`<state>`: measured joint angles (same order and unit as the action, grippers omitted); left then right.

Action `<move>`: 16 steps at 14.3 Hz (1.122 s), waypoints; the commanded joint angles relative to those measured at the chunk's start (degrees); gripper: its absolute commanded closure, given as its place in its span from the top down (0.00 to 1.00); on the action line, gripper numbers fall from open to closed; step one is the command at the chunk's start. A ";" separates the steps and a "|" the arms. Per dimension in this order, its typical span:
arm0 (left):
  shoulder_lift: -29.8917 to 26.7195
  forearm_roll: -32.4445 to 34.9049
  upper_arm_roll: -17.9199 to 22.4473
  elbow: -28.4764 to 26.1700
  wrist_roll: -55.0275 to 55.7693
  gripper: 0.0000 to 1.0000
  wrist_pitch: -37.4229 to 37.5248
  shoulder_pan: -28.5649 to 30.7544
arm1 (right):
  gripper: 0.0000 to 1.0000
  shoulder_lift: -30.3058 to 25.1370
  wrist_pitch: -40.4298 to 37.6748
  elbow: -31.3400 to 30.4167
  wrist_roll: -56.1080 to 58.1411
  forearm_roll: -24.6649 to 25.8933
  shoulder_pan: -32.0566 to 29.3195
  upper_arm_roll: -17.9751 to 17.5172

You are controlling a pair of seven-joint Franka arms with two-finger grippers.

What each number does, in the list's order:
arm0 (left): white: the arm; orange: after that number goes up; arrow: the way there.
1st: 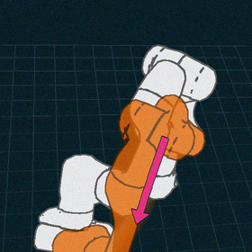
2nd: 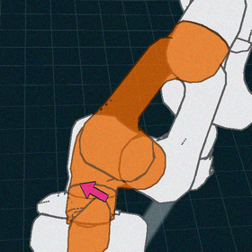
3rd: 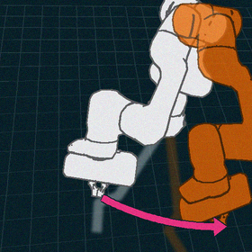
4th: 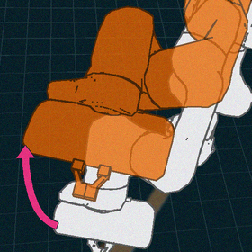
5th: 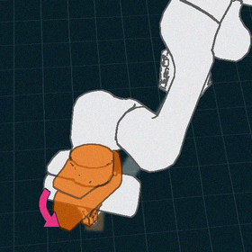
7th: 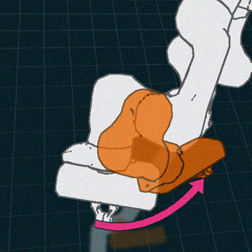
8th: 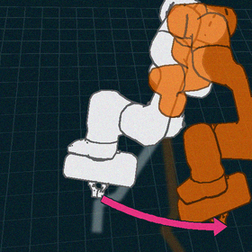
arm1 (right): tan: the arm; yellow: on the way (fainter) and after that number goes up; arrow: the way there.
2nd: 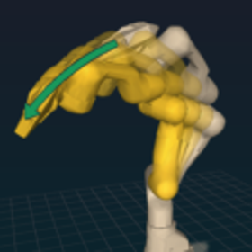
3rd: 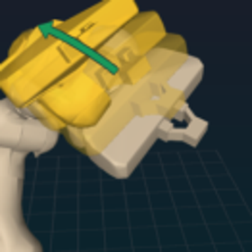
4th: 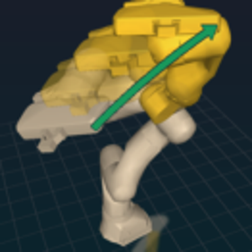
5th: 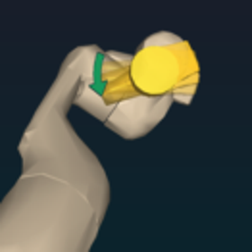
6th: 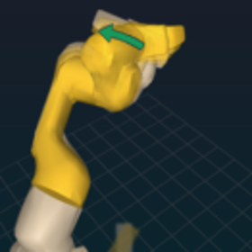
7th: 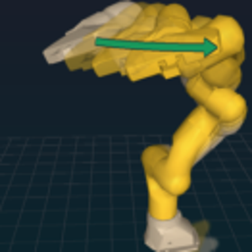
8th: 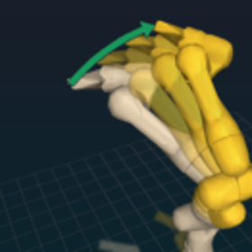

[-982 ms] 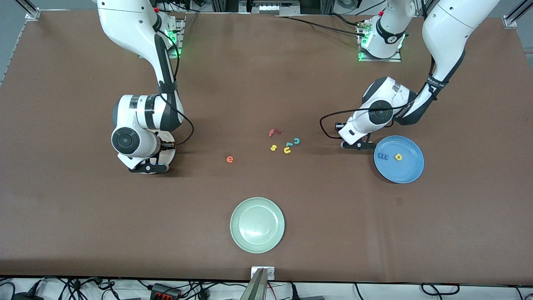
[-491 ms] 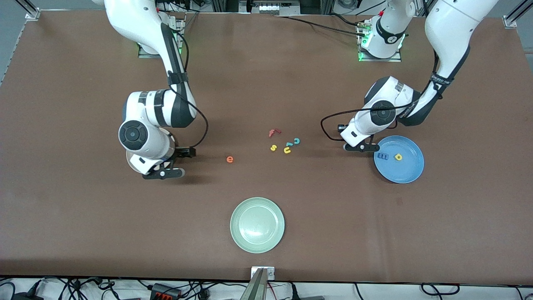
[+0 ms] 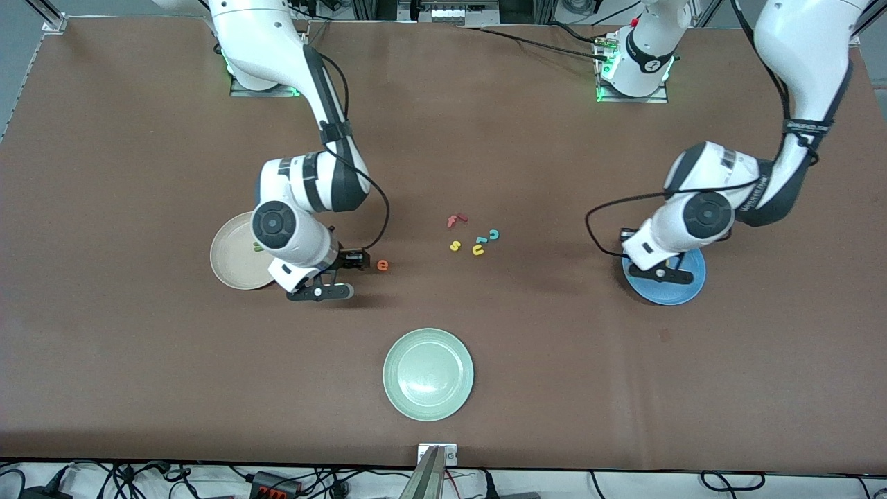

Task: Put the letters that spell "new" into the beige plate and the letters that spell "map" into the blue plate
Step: 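Place the teal letter on the blue plate while the right gripper grasps orange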

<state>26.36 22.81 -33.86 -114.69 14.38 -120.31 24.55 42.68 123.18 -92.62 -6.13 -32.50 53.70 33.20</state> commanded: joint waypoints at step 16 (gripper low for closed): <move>1.58 -0.92 -15.52 28.62 -2.07 1.00 31.86 2.34 | 0.59 9.17 1.27 7.27 -11.18 -0.11 4.13 -1.56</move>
<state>27.43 22.93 -47.55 -92.71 13.04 -94.77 27.50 50.84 124.58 -86.56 -16.13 -32.49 57.65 31.40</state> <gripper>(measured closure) 0.000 0.370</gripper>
